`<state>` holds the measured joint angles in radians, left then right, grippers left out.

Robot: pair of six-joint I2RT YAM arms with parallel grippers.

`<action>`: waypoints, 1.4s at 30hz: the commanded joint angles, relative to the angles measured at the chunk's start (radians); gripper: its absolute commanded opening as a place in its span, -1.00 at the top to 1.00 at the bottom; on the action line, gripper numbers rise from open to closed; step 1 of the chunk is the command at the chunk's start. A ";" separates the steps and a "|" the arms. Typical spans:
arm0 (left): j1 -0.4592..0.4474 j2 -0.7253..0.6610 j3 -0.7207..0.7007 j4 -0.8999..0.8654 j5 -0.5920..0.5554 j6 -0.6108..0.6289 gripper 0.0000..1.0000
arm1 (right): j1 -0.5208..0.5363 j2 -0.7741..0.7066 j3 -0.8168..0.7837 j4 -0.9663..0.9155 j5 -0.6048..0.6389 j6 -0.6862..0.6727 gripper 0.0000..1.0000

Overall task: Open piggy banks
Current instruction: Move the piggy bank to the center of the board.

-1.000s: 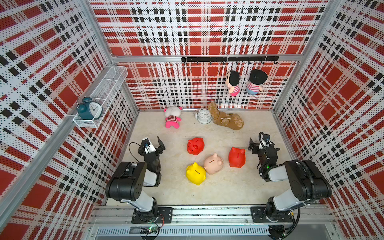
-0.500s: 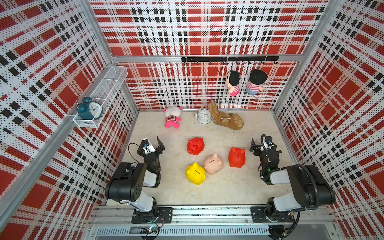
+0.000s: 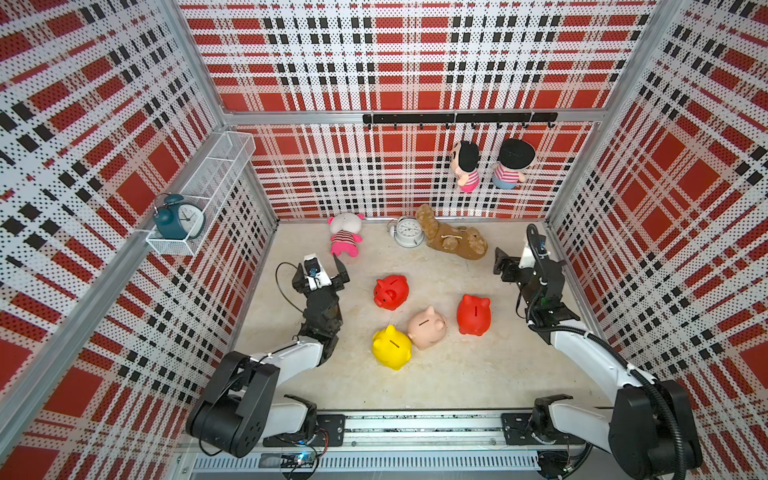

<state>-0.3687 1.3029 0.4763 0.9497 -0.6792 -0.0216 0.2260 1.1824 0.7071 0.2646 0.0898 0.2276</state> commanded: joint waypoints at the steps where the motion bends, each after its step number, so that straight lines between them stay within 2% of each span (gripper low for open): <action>1: -0.049 -0.023 0.103 -0.333 -0.023 -0.143 -0.97 | 0.097 0.017 0.103 -0.304 -0.034 0.036 -0.71; 5: -0.086 -0.039 0.193 -0.546 0.045 -0.328 -0.97 | 0.242 0.053 0.206 -0.548 -0.037 0.074 -0.60; 9: -0.099 -0.050 0.261 -0.761 0.157 -0.526 -0.97 | 0.363 0.075 0.229 -0.717 -0.070 0.145 -0.54; 12: -0.142 -0.069 0.295 -0.865 0.226 -0.582 -0.97 | 0.454 0.074 0.208 -0.785 -0.067 0.195 -0.53; 14: -0.194 -0.088 0.302 -0.909 0.225 -0.589 -0.97 | 0.510 0.066 0.193 -0.819 -0.068 0.223 -0.52; 17: -0.255 -0.118 0.295 -0.938 0.232 -0.612 -0.97 | 0.610 0.042 0.148 -0.823 -0.067 0.246 -0.52; 20: -0.263 -0.139 0.270 -0.944 0.260 -0.661 -0.97 | 0.695 0.035 0.096 -0.777 -0.088 0.277 -0.52; 24: -0.254 -0.188 0.210 -0.925 0.223 -0.692 -0.97 | 0.788 0.077 0.058 -0.657 -0.105 0.307 -0.50; 27: -0.186 -0.230 0.170 -0.931 0.261 -0.710 -0.97 | 0.824 0.134 0.061 -0.567 -0.139 0.319 -0.46; 31: -0.005 -0.305 0.091 -0.917 0.421 -0.730 -0.97 | 0.844 0.219 0.051 -0.410 -0.186 0.365 -0.43; 33: 0.061 -0.353 0.060 -0.913 0.463 -0.726 -0.97 | 0.848 0.263 0.050 -0.340 -0.201 0.375 -0.42; 37: 0.114 -0.445 0.020 -0.924 0.477 -0.708 -0.97 | 0.848 0.369 0.087 -0.234 -0.186 0.381 -0.41; 38: 0.150 -0.464 0.010 -0.927 0.487 -0.710 -0.97 | 0.848 0.403 0.109 -0.209 -0.179 0.381 -0.41; 42: 0.169 -0.505 -0.010 -0.944 0.523 -0.710 -0.97 | 0.846 0.533 0.224 -0.161 -0.135 0.380 -0.35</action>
<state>-0.2146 0.8185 0.4824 0.0181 -0.2073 -0.7353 1.0718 1.6619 0.8616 -0.0139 -0.0925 0.5938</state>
